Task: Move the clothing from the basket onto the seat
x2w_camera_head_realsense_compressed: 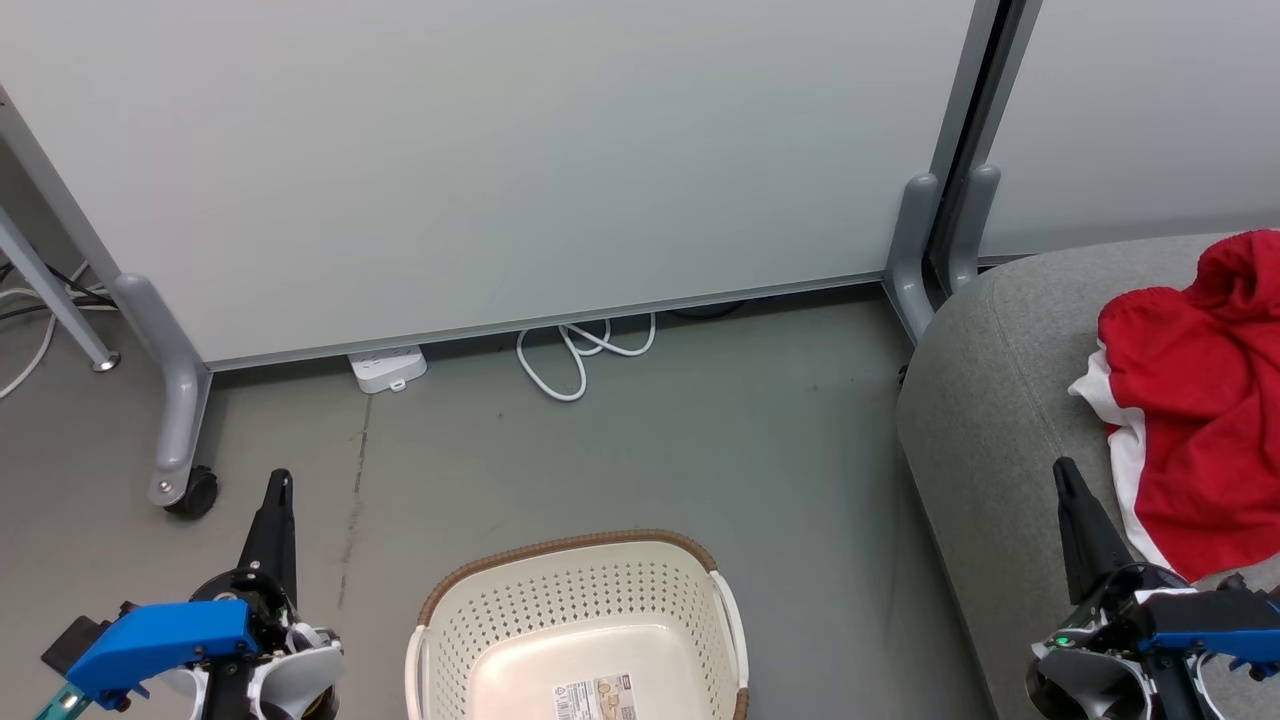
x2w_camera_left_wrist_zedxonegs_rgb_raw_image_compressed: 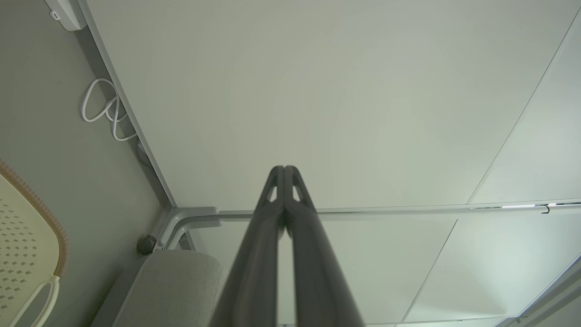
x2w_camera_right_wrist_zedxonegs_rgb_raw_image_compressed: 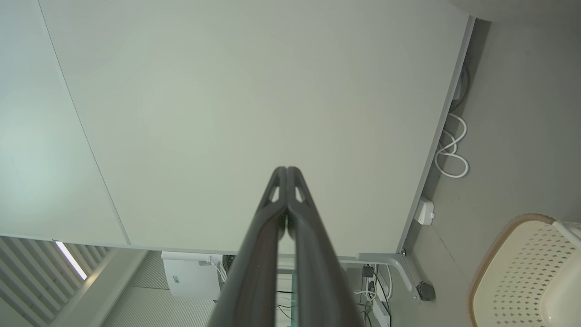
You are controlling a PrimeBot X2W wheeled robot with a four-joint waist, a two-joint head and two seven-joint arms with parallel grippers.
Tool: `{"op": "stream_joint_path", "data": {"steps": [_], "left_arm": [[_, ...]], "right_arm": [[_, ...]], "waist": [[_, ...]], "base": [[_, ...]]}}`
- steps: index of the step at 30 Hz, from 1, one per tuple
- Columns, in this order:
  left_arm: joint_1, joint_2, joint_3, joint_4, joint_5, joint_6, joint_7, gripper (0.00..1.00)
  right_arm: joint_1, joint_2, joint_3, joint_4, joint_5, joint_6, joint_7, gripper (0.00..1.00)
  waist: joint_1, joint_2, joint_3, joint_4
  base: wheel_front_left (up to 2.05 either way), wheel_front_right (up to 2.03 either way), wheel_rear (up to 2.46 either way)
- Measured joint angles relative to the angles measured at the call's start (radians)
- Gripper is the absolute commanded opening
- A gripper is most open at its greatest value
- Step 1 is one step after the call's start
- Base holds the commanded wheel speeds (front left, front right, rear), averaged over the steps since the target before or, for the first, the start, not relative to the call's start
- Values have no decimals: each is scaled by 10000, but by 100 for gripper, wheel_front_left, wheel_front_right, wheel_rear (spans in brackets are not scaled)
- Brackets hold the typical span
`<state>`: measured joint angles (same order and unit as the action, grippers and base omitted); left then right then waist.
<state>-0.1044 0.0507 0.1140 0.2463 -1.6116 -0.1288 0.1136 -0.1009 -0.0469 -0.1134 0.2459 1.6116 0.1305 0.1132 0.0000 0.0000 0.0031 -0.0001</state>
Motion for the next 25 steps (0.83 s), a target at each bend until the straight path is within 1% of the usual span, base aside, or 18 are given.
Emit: {"op": "stream_joint_path", "data": {"steps": [25], "left_arm": [[0, 0, 0, 0, -2, 0, 0, 0]], "right_arm": [[-1, -2, 0, -2, 0, 0, 0, 0]], "waist": [[0, 0, 0, 0]], "base": [[0, 0, 0]]}}
